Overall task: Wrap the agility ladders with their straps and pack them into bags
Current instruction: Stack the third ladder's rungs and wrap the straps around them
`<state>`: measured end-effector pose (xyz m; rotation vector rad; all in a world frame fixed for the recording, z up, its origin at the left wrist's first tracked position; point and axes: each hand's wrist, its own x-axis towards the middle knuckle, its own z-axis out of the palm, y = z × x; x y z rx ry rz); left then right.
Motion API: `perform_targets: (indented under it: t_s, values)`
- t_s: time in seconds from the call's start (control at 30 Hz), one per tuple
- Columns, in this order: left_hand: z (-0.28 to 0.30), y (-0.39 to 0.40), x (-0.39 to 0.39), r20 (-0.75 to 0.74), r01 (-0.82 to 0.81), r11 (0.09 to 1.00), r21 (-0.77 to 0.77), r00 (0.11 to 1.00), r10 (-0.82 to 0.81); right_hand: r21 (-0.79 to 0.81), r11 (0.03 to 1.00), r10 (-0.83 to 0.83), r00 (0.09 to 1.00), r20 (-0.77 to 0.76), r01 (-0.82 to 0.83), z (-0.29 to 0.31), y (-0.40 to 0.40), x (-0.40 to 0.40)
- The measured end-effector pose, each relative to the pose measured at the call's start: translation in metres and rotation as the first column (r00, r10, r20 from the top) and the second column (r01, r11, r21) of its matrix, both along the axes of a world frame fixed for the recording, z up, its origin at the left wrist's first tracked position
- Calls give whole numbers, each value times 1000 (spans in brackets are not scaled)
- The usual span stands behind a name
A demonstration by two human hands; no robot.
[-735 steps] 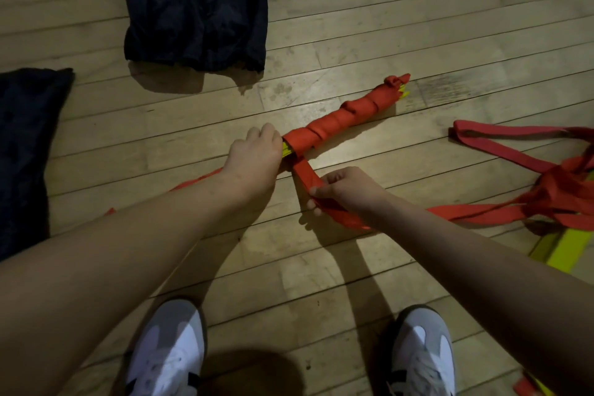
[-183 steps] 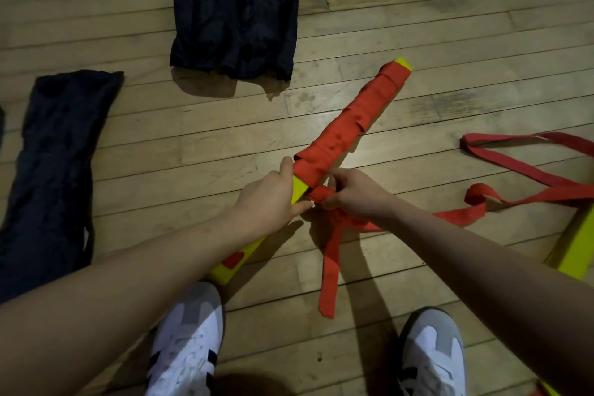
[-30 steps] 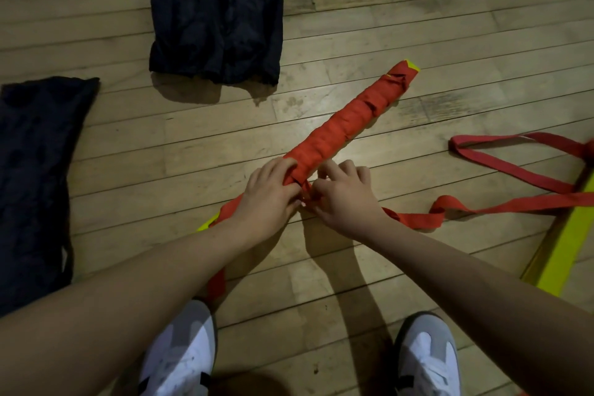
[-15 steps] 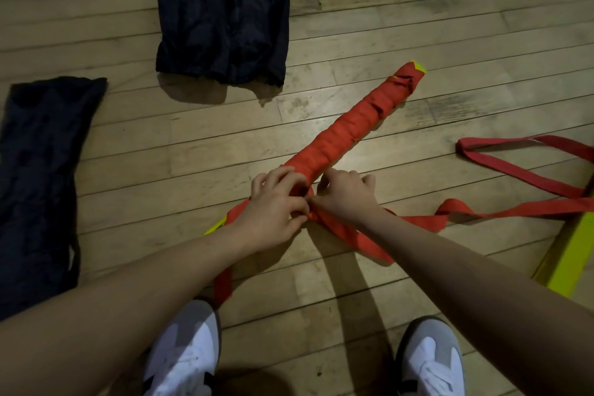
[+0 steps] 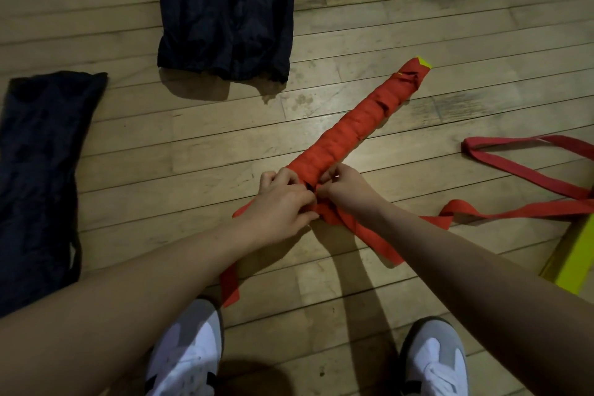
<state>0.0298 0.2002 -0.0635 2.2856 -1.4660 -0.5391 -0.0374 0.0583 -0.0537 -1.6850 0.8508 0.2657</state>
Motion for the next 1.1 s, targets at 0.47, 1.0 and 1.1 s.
perform_targets:
  t_s: [0.47,1.0,1.1]
  values:
    - [13,14,0,-130,-123,991,-58,985,115,-269,910,352,931,93,-317,8,0,-18]
    - [31,1,11,-240,-381,923,-58,903,358,-845,520,398,911,109,-126,22,-4,-16]
    - [33,-2,14,-245,-400,914,-69,895,374,-851,473,504,863,49,-228,14,5,-22]
